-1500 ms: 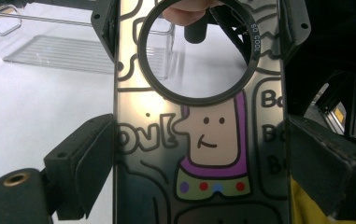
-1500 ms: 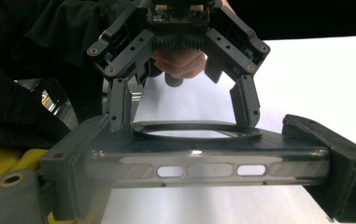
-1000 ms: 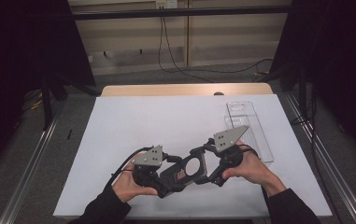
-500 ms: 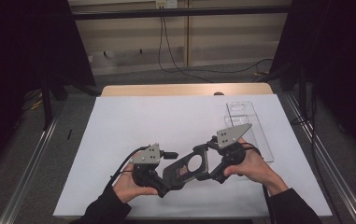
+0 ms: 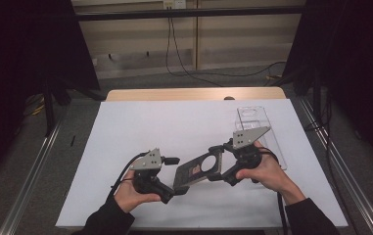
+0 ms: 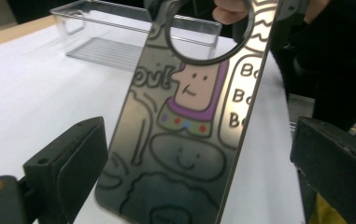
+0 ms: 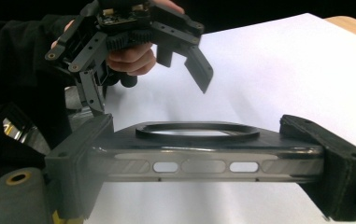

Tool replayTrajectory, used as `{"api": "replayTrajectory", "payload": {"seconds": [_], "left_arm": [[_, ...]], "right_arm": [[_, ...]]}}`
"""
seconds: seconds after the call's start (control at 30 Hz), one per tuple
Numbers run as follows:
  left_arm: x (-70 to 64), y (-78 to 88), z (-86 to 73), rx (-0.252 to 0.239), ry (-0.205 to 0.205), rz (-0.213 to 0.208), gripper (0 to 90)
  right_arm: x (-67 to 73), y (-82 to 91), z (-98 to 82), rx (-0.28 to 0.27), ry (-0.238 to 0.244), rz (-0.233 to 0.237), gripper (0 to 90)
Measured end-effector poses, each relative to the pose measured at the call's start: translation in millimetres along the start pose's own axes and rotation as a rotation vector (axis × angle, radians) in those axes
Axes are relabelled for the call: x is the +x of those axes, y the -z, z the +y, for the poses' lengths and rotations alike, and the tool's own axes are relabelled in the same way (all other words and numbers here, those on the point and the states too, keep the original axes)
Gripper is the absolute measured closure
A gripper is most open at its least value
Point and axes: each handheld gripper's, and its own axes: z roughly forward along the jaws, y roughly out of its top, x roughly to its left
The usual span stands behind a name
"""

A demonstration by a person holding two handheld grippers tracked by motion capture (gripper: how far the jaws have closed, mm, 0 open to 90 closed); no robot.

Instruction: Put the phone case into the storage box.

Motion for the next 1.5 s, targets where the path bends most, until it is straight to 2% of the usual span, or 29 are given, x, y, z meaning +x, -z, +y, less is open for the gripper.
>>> {"api": "replayTrajectory", "payload": {"seconds": [0.17,0.4,0.47,0.6,0.77,1.03,1.1,1.13,1.27,1.33,1.43,1.5], "left_arm": [[0.7,5.2,-3.5,0.041,-0.016,0.075,5.1],[5.1,15.7,-6.5,0.009,-0.01,0.168,3.5],[5.9,19.1,-7.7,-0.007,0.007,0.202,3.3],[7.2,27.0,-13.0,-0.038,0.013,0.255,2.5],[8.1,40.6,-23.4,-0.05,0.04,0.325,2.3],[9.2,56.0,-36.3,-0.09,0.078,0.407,2.5],[8.9,58.8,-39.3,-0.082,0.071,0.434,2.3],[8.1,59.1,-40.9,-0.091,0.079,0.438,2.3],[6.8,65.1,-47.0,-0.081,0.056,0.458,2.0],[7.3,67.4,-49.3,-0.095,0.071,0.468,1.8],[6.7,71.5,-52.4,-0.109,0.071,0.504,2.0],[6.0,74.4,-54.8,-0.117,0.092,0.535,1.8]], "right_arm": [[-1.5,3.8,0.0,-0.018,-0.019,-0.044,11.9],[-4.2,9.9,-0.2,-0.04,-0.046,-0.096,11.9],[-4.7,11.5,-0.6,-0.049,-0.051,-0.11,11.9],[-3.8,14.0,-1.4,-0.047,-0.055,-0.13,11.8],[-4.8,18.4,-2.1,-0.055,-0.084,-0.174,11.9],[-7.3,26.7,-3.6,-0.077,-0.104,-0.207,11.9],[-7.4,28.9,-3.7,-0.08,-0.11,-0.209,11.9],[-7.6,30.7,-3.7,-0.08,-0.118,-0.215,11.9],[-8.3,36.2,-3.7,-0.092,-0.13,-0.235,11.9],[-8.1,39.8,-2.9,-0.098,-0.131,-0.25,11.9],[-8.2,45.1,-1.4,-0.109,-0.136,-0.265,11.9],[-8.1,48.0,-0.6,-0.112,-0.135,-0.274,11.9]]}}
